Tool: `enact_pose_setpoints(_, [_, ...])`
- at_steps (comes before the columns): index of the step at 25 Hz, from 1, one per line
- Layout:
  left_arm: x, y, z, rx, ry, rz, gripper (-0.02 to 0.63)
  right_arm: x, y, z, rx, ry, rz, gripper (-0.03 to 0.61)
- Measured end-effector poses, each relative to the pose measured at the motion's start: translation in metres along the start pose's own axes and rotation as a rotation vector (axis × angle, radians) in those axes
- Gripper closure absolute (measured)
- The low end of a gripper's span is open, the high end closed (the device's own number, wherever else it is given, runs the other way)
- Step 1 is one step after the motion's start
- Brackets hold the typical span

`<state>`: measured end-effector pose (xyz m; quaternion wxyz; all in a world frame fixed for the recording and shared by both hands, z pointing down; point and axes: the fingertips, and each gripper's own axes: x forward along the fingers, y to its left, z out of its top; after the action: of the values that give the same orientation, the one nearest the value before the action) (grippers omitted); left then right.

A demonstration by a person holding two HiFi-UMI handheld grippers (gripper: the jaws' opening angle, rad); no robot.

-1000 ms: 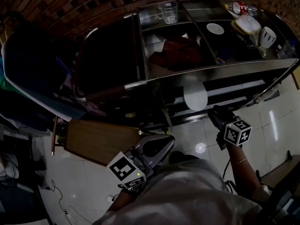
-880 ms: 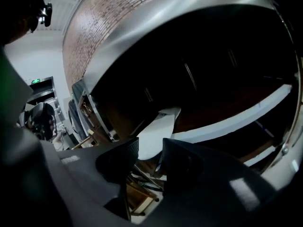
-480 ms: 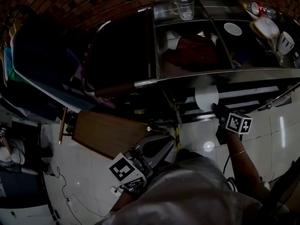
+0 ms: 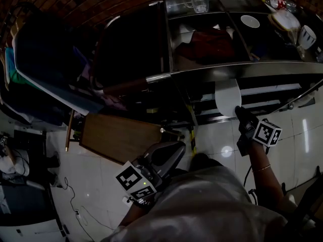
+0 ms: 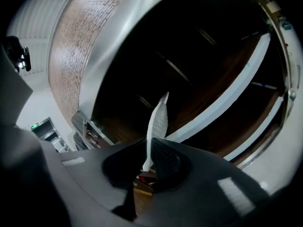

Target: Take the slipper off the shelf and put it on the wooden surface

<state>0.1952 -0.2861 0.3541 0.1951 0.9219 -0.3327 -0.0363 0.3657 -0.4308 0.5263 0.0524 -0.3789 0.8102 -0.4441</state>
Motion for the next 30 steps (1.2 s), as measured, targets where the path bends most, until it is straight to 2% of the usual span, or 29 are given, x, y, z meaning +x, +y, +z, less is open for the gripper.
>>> enact_pose_setpoints(6, [0.000, -0.030, -0.002, 0.024, 0.028, -0.100, 0.612, -0.060, 0.040, -0.009, 0.015, -0.076, 0.001, 0.548])
enact_pose_setpoints(10, [-0.011, -0.042, -0.002, 0.025, 0.026, -0.156, 0.611, -0.098, 0.066, -0.023, -0.018, -0.098, -0.015, 0.548])
enact_pose_setpoints(13, [-0.025, -0.050, -0.008, 0.040, 0.051, -0.199, 0.612, -0.124, 0.083, -0.044, -0.035, -0.129, -0.050, 0.548])
enact_pose_setpoints(17, [-0.057, -0.074, -0.019, 0.144, 0.117, -0.281, 0.611, -0.147, 0.121, -0.085, -0.053, -0.173, -0.093, 0.548])
enact_pose_setpoints(19, [-0.086, -0.087, -0.020, 0.169, 0.129, -0.311, 0.611, -0.155, 0.146, -0.113, -0.038, -0.193, -0.103, 0.548])
enact_pose_setpoints(25, [-0.172, -0.066, -0.023, 0.093, 0.047, -0.297, 0.612, -0.167, 0.217, -0.176, -0.025, -0.243, -0.157, 0.548])
enact_pose_setpoints(30, [-0.215, -0.062, -0.030, 0.095, 0.063, -0.345, 0.612, -0.175, 0.271, -0.218, -0.069, -0.279, -0.173, 0.548])
